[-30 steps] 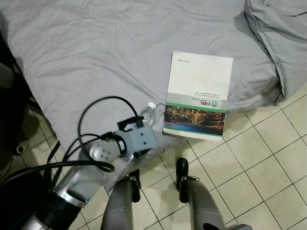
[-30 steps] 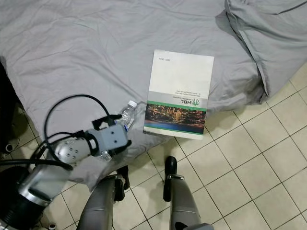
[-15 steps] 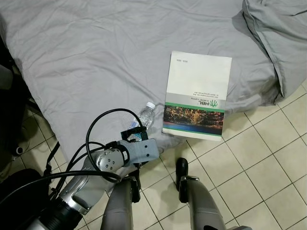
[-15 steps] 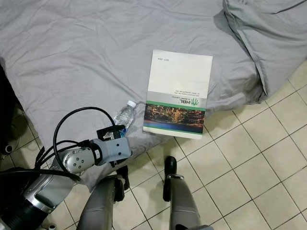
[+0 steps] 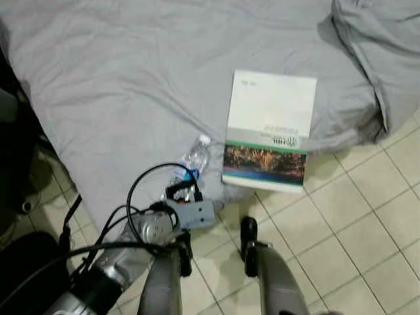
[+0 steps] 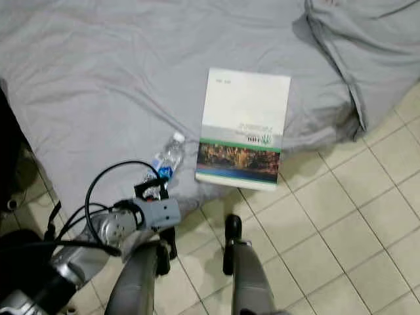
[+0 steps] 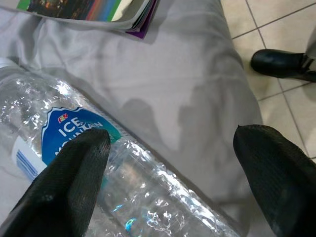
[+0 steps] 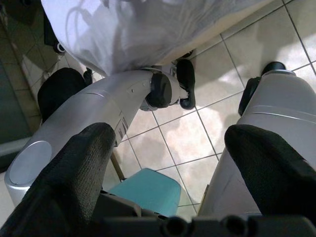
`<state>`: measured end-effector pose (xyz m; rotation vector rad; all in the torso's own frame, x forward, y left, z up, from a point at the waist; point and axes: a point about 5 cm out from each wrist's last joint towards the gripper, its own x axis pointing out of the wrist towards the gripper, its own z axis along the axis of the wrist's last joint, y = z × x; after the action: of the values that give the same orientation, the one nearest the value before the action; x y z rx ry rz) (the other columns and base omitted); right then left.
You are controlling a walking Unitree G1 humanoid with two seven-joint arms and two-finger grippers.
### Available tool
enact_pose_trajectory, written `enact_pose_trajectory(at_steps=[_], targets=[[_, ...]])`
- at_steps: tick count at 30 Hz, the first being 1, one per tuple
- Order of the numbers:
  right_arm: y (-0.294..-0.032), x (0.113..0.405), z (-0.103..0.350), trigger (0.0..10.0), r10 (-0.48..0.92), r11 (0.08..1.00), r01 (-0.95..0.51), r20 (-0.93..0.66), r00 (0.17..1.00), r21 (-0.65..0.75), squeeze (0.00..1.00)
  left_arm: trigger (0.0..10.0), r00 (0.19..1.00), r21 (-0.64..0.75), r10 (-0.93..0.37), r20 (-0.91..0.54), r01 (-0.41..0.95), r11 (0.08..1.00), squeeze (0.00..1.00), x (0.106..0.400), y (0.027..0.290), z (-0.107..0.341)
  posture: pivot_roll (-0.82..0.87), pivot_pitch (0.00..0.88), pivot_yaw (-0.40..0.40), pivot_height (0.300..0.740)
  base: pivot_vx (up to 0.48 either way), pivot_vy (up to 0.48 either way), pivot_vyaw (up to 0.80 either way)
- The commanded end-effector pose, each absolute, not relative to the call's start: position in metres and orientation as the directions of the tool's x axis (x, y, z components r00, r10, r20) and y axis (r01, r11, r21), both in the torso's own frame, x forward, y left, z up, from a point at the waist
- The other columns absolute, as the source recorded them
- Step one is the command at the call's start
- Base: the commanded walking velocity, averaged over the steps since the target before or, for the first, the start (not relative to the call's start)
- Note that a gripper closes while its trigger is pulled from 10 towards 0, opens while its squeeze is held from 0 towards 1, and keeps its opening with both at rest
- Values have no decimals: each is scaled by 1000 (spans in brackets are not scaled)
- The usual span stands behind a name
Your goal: Clean up the room
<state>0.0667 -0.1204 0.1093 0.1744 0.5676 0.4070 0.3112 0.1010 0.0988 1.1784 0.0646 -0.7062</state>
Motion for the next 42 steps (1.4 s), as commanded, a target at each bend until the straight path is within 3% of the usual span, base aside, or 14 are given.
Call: enact_pose_trajectory(at_steps=[1, 4, 10, 18, 24, 25, 28, 34, 42], targets=[[-116, 55, 102, 10000, 432, 900, -309, -538, 724, 307, 0, 10000, 765, 782, -420, -489, 598, 178, 0, 301, 110, 71, -117, 845, 119, 740, 0, 0, 0], [-116, 55, 102, 10000, 431, 901, -308, -539, 724, 306, 0, 10000, 777, 785, -413, -475, 586, 199, 0, 304, 110, 73, -122, 847, 118, 740, 0, 0, 0], [-117, 55, 102, 10000, 430, 901, -307, -541, 723, 305, 0, 10000, 871, 843, -422, -253, 413, 346, 0, 323, 105, 117, -121, 848, 118, 740, 0, 0, 0], [-117, 54, 101, 10000, 433, 900, -311, -543, 720, 306, 0, 10000, 910, 823, -372, -186, 351, 446, 0, 326, 106, 143, -118, 848, 115, 740, 0, 0, 0], [-118, 55, 101, 10000, 437, 898, -315, -544, 717, 306, 0, 10000, 935, 657, -234, -267, 354, 665, 0, 331, 113, 140, -114, 846, 113, 740, 0, 0, 0], [-117, 55, 100, 10000, 439, 897, -317, -545, 715, 307, 0, 10000, 912, 511, -183, -368, 363, 780, 0, 332, 116, 126, -117, 846, 110, 740, 0, 0, 0], [-117, 55, 100, 10000, 441, 896, -318, -545, 713, 308, 0, 10000, 881, 394, -150, -448, 345, 852, 0, 331, 117, 112, -117, 846, 110, 740, 0, 0, 0], [-117, 53, 100, 10000, 442, 896, -320, -549, 709, 309, 0, 10000, 850, 423, -48, -524, 309, 852, 0, 327, 122, 89, -123, 845, 108, 740, 0, 0, 0], [-116, 54, 100, 10000, 445, 895, -322, -548, 709, 310, 0, 10000, 834, 453, -3, -552, 302, 839, 0, 326, 126, 77, -127, 840, 109, 740, 0, 0, 0]])
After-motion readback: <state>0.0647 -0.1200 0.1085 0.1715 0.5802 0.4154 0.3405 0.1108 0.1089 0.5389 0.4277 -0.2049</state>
